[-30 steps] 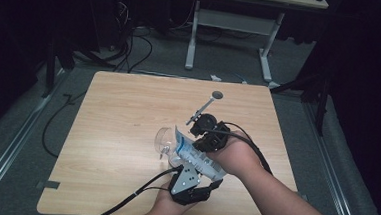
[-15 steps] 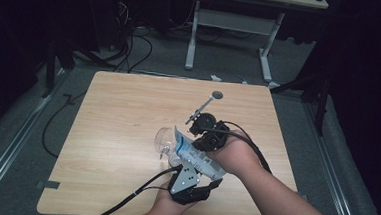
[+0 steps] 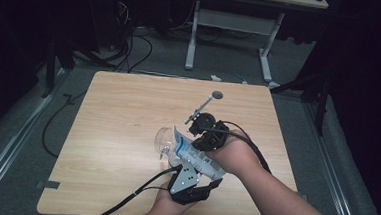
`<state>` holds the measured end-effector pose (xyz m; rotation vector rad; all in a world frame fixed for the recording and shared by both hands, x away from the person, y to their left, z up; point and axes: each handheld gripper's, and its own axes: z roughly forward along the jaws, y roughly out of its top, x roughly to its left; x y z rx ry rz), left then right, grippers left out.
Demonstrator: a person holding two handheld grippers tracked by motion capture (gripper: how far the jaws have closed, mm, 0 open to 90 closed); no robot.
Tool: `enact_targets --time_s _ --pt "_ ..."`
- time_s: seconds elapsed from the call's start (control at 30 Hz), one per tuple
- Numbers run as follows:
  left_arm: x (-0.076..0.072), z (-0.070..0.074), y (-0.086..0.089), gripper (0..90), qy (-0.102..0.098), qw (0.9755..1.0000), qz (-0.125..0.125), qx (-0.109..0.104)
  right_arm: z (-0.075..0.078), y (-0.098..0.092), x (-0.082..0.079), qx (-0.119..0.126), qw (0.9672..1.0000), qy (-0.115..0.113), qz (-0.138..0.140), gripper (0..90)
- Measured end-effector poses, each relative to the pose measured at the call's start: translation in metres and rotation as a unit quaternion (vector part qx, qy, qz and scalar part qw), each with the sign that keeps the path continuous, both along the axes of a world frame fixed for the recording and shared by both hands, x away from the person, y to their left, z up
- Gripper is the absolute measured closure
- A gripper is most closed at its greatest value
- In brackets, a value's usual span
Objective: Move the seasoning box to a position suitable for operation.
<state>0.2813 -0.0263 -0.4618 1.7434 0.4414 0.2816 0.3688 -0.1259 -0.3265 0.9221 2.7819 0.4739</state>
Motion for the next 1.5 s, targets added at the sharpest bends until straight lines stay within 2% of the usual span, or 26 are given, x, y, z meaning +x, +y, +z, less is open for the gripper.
enact_targets --time_s 1.5 --pt "0.0010 0.0032 0.0010 54.3 -0.003 1.0000 0.002 -0.007 -0.0008 0.0027 0.0028 0.001 1.0000 0.002 0.002 89.6"
